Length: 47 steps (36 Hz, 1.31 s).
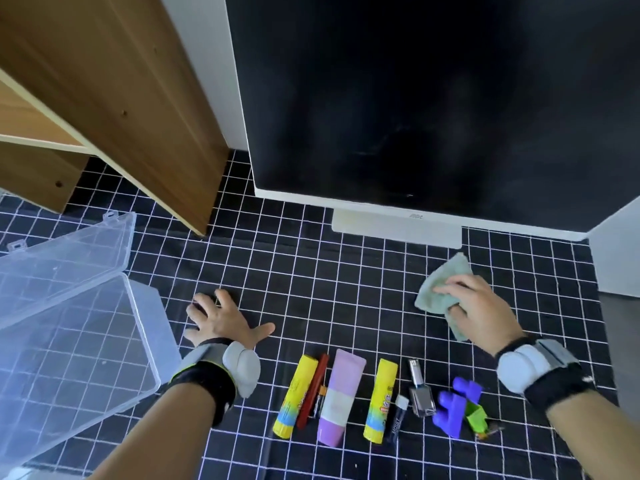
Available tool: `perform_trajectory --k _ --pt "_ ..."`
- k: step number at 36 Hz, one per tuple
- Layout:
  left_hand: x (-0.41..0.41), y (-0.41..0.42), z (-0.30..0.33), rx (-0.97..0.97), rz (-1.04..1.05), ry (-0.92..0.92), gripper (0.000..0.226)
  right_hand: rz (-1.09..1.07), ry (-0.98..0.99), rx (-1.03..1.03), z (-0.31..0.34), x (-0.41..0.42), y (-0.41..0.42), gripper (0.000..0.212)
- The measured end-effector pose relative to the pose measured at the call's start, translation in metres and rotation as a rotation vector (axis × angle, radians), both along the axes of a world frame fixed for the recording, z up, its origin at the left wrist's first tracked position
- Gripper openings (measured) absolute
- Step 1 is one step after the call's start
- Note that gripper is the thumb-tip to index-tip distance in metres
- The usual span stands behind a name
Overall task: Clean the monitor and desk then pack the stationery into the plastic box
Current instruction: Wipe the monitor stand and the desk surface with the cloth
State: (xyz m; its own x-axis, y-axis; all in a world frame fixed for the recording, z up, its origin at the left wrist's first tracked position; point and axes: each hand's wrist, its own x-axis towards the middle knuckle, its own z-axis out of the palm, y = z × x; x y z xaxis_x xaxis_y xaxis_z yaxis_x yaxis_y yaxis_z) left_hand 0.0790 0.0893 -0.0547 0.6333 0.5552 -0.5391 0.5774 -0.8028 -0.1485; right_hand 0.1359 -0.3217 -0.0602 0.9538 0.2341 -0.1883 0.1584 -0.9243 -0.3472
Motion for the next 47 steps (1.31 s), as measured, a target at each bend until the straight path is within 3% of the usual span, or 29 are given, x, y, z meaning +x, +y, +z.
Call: perform_trajectory --k 6,9,11,15,24,29,32,35,39,47 --pt "0.019 -0.015 0.008 -0.176 -0.077 -0.089 0.123 -0.478 -0.143 0.014 0.016 -0.010 -0.062 0.044" --pt "0.035 -0.032 0.007 -0.239 -0.060 -0.056 0.126 -0.624 -0.068 -0.103 0.004 -0.014 -0.088 0.040" --pt "0.038 -0.028 0.006 -0.238 -0.039 -0.019 0.130 -0.683 0.002 -0.145 -0.010 -0.012 -0.080 0.050" --pt "0.043 -0.036 -0.002 -0.180 -0.072 0.035 0.136 -0.843 0.061 -0.157 -0.009 -0.003 -0.043 0.044" --pt "0.051 -0.042 -0.005 -0.095 -0.102 0.048 0.140 -0.603 0.044 -0.003 -0.012 0.009 0.049 0.040" --pt "0.052 -0.042 -0.004 -0.086 -0.107 0.063 0.138 -0.452 0.106 0.354 -0.001 0.015 0.084 0.038" --pt "0.052 -0.041 -0.003 -0.091 -0.113 0.065 0.138 -0.384 -0.013 0.472 0.007 0.021 0.096 0.036" --pt "0.052 -0.040 -0.003 -0.093 -0.115 0.078 0.139 -0.388 -0.195 0.442 0.000 0.033 0.093 0.038" --pt "0.052 -0.039 -0.005 -0.077 -0.127 0.064 0.139 -0.422 -0.297 0.344 -0.007 0.056 0.083 0.044" --pt "0.050 -0.040 -0.004 -0.083 -0.128 0.071 0.137 -0.411 -0.249 0.012 -0.033 0.076 0.104 0.046"
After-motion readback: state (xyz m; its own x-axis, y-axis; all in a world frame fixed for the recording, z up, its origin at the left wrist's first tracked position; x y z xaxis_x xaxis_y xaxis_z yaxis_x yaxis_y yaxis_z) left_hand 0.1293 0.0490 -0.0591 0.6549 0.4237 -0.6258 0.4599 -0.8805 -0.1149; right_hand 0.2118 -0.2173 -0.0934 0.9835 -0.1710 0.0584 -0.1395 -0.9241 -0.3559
